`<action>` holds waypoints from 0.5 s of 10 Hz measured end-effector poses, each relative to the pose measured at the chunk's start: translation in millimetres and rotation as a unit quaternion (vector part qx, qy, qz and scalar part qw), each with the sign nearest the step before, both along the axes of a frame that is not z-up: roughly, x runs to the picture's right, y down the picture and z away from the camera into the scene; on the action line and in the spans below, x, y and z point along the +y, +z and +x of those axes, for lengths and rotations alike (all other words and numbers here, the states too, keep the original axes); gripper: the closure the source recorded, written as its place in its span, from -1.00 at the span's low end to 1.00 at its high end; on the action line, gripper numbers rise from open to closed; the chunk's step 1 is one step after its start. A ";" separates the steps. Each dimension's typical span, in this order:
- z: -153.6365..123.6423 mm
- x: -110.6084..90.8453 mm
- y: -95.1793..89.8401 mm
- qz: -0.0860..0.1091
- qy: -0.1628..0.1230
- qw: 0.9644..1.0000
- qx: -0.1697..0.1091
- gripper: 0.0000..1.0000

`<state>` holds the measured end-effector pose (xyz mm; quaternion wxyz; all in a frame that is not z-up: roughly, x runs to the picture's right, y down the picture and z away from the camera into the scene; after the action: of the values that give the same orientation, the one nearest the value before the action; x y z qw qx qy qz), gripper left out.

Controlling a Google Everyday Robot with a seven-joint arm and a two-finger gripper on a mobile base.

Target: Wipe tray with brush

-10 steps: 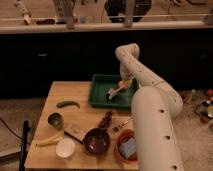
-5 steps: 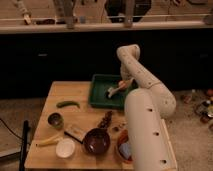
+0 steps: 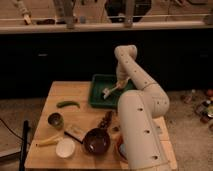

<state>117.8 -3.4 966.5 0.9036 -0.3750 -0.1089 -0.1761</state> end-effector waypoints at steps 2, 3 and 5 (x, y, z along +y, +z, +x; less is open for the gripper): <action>-4.3 6.1 -9.7 -0.007 -0.005 1.000 -0.018 1.00; -3.3 10.0 -16.2 -0.008 -0.006 1.000 -0.018 1.00; 13.2 14.0 -29.7 -0.008 -0.003 1.000 -0.004 1.00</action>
<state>131.0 10.5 936.8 0.8995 -0.3821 -0.1131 -0.1791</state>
